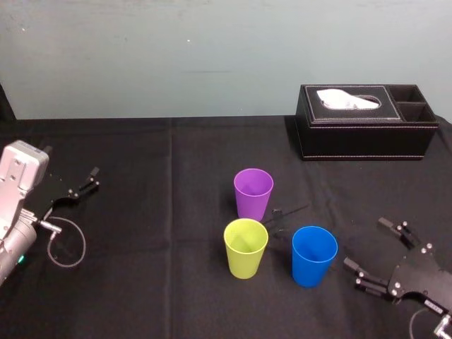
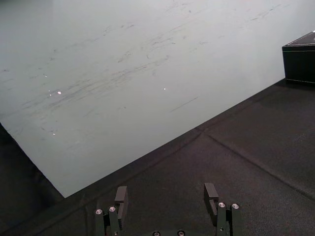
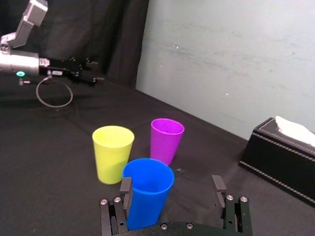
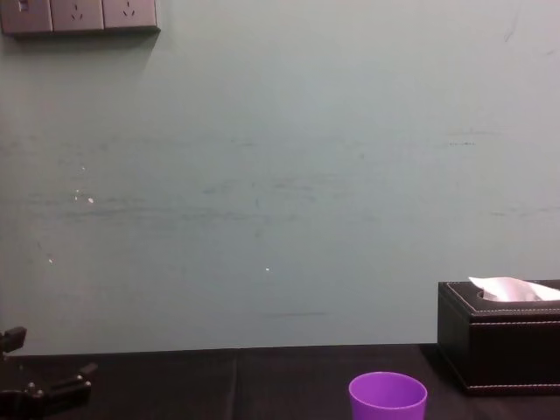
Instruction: Stack the three plastic cups sequentially using one hand.
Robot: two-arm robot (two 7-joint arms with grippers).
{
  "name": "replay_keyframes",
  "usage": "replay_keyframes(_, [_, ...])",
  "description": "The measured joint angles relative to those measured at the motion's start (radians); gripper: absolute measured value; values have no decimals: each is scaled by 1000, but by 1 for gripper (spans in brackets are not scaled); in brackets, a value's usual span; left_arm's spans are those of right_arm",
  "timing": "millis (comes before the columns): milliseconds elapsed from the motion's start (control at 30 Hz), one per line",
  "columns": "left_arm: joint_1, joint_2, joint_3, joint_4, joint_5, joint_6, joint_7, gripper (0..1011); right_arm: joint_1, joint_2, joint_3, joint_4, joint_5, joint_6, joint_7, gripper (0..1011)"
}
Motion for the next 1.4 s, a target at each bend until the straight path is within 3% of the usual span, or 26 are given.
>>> replay_keyframes(667, [0, 0, 0, 0, 0, 0, 0, 1010, 31, -78, -29, 61, -14, 67, 68, 1000])
replay_keyframes(1400, [0, 0, 0, 0, 0, 0, 0, 1010, 81, -143, -33, 111, -34, 124, 137, 1000])
